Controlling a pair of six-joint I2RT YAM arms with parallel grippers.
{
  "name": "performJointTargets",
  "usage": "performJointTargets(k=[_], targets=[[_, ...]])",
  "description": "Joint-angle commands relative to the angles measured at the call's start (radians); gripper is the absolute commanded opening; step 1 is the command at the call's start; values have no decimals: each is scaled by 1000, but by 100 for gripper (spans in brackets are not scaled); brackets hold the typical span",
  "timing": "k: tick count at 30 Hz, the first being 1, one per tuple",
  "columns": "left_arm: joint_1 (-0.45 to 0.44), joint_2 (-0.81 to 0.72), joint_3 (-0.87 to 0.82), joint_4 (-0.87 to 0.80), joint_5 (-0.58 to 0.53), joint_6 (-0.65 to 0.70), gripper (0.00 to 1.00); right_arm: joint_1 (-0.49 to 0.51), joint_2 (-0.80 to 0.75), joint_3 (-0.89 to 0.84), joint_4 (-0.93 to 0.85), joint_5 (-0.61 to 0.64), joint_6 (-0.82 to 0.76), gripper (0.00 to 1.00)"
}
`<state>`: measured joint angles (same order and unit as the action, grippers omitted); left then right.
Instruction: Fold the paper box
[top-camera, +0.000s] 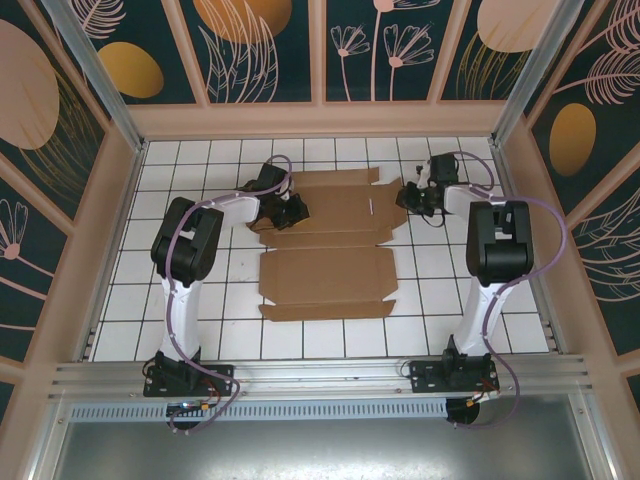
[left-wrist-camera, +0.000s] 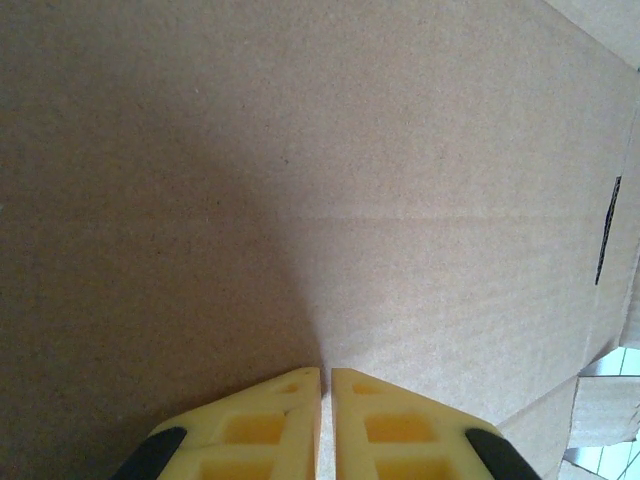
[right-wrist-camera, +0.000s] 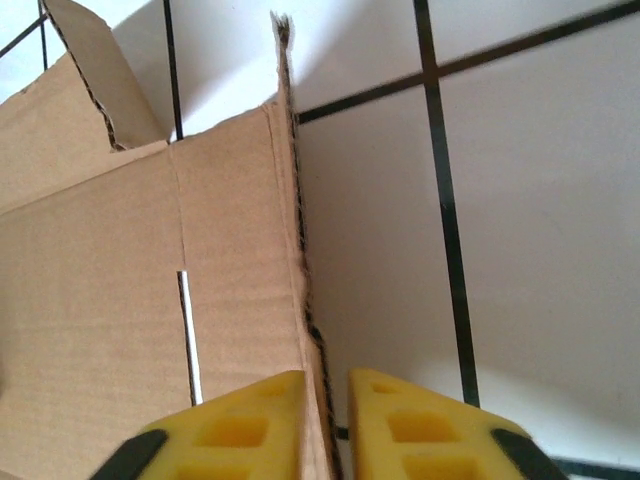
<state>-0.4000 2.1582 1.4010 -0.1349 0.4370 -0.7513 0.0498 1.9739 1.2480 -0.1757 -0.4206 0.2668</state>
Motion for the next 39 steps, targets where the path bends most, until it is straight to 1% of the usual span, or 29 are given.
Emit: performJointTargets(k=[1, 5, 9, 18, 24, 28, 31, 34, 39], targets=[[-5, 60, 5, -77, -35, 33, 12, -14, -36, -33, 11, -35, -8, 30], [-5, 69, 11, -83, -37, 33, 11, -24, -19, -31, 32, -95, -2, 42], [-6, 78, 13, -83, -35, 32, 10, -31, 17, -16, 39, -165, 0, 45], [-6, 84, -11, -48, -9, 9, 8, -30, 79, -15, 61, -315, 38, 41], [-6, 89, -9, -23, 19, -18, 7, -31, 81, 4, 55, -337, 55, 34], [-6, 89, 2, -30, 21, -16, 6, -25, 45, 16, 66, -296, 75, 30], [-6, 92, 3, -31, 21, -16, 5, -10, 8, 31, 37, -229, 58, 27], [-8, 97, 6, -26, 22, -20, 4, 15, -23, 57, -23, -130, 25, 21], [-7, 101, 22, -42, 9, -19, 3, 54, -69, 70, -87, 27, -5, 20]])
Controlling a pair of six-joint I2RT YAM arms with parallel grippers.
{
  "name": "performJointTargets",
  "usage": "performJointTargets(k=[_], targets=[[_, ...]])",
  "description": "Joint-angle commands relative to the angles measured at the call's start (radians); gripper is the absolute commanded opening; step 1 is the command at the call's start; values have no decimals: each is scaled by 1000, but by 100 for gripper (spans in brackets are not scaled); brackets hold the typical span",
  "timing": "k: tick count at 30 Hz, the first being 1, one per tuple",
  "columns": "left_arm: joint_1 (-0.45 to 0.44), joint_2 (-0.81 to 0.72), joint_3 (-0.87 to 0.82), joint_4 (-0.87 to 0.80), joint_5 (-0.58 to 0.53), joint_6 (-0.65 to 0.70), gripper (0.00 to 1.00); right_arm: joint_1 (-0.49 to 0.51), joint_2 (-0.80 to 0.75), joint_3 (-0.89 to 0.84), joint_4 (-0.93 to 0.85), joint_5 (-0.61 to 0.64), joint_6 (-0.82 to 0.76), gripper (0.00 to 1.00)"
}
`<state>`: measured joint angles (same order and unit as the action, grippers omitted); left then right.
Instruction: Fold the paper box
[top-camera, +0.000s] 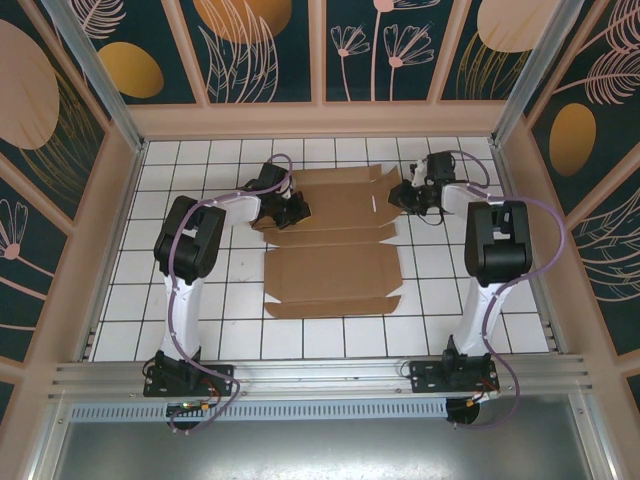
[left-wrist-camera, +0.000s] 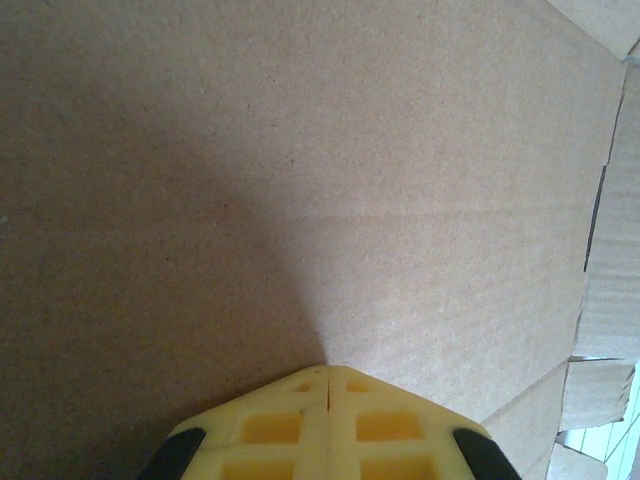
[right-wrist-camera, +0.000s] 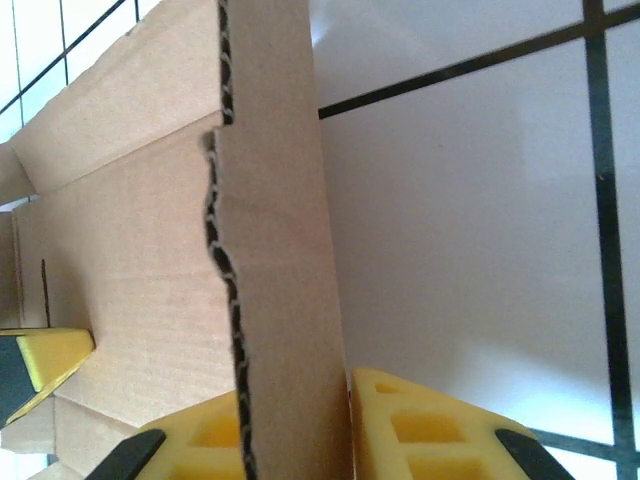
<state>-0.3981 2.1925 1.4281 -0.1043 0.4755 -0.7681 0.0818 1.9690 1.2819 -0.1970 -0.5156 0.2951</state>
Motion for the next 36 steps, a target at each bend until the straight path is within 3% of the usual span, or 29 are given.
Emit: performJointTargets(k=[1, 18, 36], targets=[[-8, 67, -3, -76, -31, -2, 3, 28, -71, 33, -68, 136, -30, 20], [-10, 64, -14, -87, -34, 5, 2, 215, -107, 96, -134, 345, -19, 20], [-12, 64, -12, -67, -32, -4, 2, 275, -102, 137, -183, 420, -43, 22]])
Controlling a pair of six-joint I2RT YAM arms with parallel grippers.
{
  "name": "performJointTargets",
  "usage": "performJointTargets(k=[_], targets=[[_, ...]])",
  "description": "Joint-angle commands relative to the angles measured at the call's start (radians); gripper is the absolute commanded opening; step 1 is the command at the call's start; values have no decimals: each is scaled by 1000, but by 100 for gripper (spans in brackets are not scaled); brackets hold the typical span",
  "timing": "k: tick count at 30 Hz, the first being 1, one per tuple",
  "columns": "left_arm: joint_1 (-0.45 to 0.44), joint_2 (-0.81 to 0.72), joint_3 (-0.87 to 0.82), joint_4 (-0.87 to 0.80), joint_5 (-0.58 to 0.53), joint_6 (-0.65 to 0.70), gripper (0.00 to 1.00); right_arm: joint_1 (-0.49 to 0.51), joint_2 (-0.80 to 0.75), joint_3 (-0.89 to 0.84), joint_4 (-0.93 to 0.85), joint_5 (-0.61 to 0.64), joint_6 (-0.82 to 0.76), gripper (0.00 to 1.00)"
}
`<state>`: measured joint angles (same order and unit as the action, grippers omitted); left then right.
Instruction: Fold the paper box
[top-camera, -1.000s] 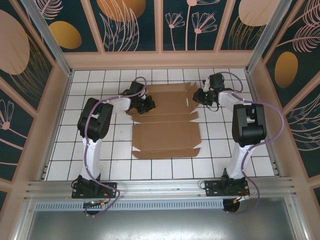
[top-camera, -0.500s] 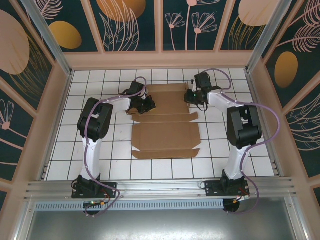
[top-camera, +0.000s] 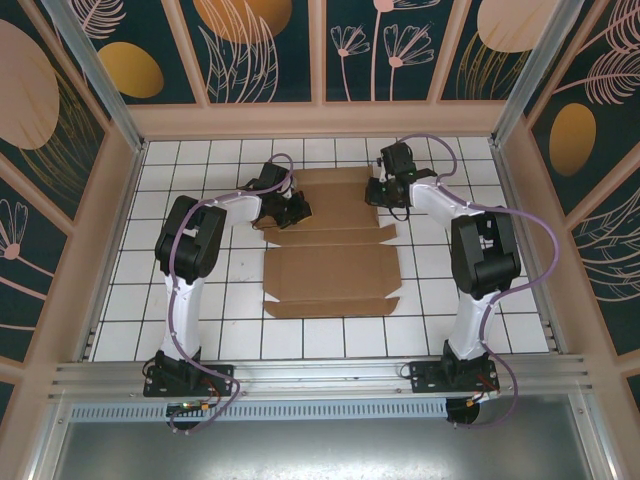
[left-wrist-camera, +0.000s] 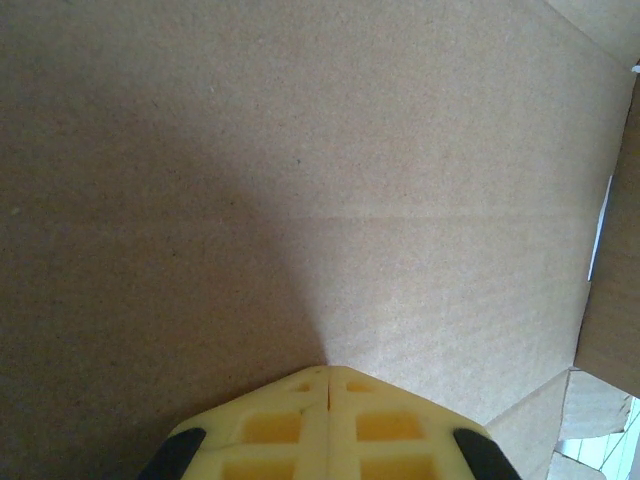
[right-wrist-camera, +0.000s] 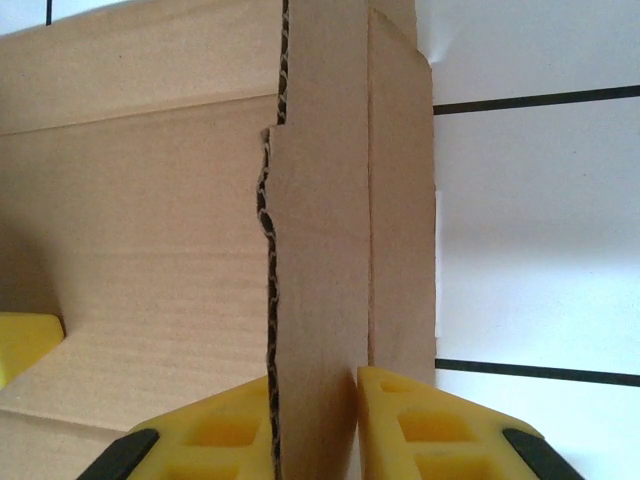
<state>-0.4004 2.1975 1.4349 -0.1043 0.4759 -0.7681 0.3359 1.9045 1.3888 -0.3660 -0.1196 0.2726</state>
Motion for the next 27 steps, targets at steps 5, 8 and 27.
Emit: performJointTargets(k=[5, 8, 27], targets=[[-12, 64, -12, -69, -36, -4, 2, 50, -3, 68, -62, 110, -34, 26], [-13, 62, -15, -67, -37, -6, 2, 93, 16, 100, -101, 246, -59, 28], [-13, 62, -13, -87, -51, 21, 3, 9, -30, 42, -58, 248, -61, 50]])
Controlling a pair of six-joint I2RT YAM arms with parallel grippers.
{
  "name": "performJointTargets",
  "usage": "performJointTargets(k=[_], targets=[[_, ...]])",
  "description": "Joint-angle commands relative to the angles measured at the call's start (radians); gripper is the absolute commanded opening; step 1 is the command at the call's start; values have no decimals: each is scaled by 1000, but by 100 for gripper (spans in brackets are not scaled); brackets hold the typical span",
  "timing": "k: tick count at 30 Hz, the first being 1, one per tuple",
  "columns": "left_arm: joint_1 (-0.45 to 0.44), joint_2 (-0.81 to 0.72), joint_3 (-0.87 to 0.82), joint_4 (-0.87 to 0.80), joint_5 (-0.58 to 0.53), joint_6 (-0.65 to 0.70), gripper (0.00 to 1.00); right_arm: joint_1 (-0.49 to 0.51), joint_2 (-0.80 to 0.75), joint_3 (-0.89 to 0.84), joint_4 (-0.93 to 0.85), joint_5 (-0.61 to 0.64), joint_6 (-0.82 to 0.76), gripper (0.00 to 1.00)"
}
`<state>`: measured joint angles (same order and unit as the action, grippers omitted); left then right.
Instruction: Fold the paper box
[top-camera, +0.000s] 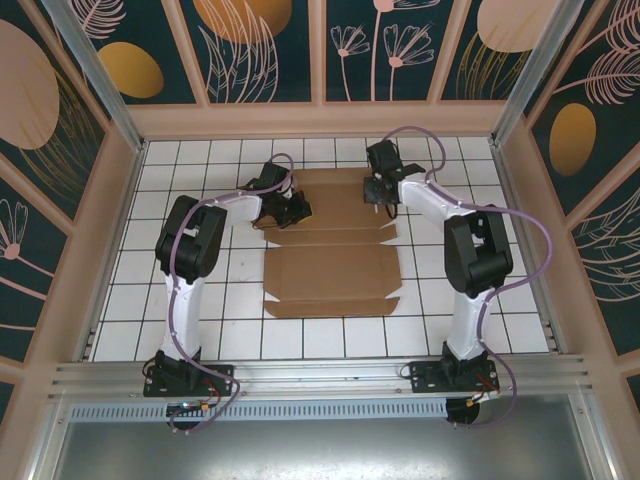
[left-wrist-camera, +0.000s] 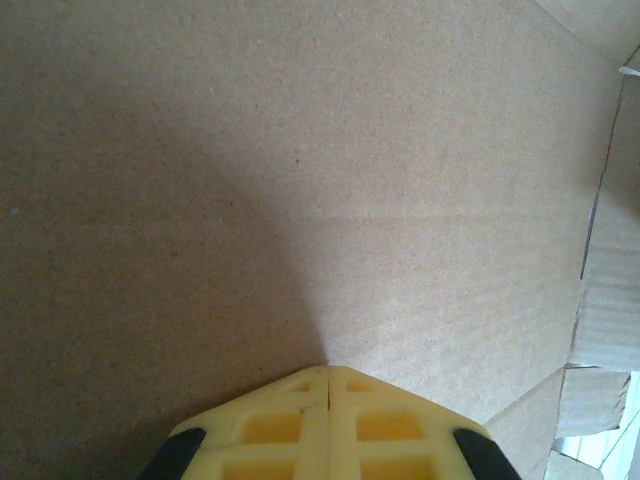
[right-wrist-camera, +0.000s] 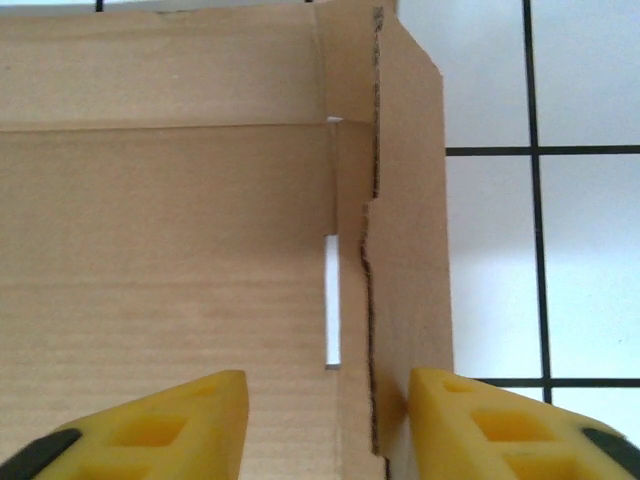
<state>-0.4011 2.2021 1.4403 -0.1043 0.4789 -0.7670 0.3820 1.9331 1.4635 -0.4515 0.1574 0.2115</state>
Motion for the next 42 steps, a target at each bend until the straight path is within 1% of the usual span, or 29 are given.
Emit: performJointTargets(k=[1, 3, 5, 8, 11, 13, 17, 19, 24, 28, 32, 34, 37, 39, 42], targets=[[-12, 59, -18, -87, -53, 21, 3, -60, -70, -49, 37, -45, 12, 56], [-12, 59, -20, -86, -50, 20, 4, -106, -96, -86, 64, -93, 31, 64], [-12, 59, -20, -85, -47, 20, 5, -149, -111, -117, 100, -135, 34, 70], [-12, 61, -19, -81, -42, 20, 5, -219, -91, -137, 137, -273, 27, 71], [-12, 71, -19, -77, -36, 18, 5, -276, -42, -141, 144, -363, 28, 72], [-12, 77, -21, -73, -29, 15, 5, -313, -9, -155, 168, -468, 42, 72], [-12, 73, -35, -58, -23, 13, 5, -358, 31, -184, 222, -604, 66, 70], [-12, 77, -41, -54, -20, 14, 5, -366, 53, -195, 243, -676, 70, 66], [-13, 75, -53, -49, -16, 18, 5, -370, 119, -204, 260, -774, 80, 59], [-12, 76, -62, -43, -9, 18, 4, -370, 145, -234, 327, -900, 112, 45], [-12, 76, -72, -29, -1, 16, 4, -370, 170, -250, 345, -957, 120, 33], [-12, 74, -76, -26, 0, 14, 4, -369, 173, -253, 341, -959, 115, 26], [-13, 73, -81, -20, 1, 14, 4, -369, 141, -266, 347, -948, 114, 18], [-12, 73, -81, -18, -2, 13, 4, -368, 99, -263, 327, -900, 106, 17], [-11, 66, -78, -21, -16, 12, 4, -349, 15, -250, 261, -756, 77, 13]])
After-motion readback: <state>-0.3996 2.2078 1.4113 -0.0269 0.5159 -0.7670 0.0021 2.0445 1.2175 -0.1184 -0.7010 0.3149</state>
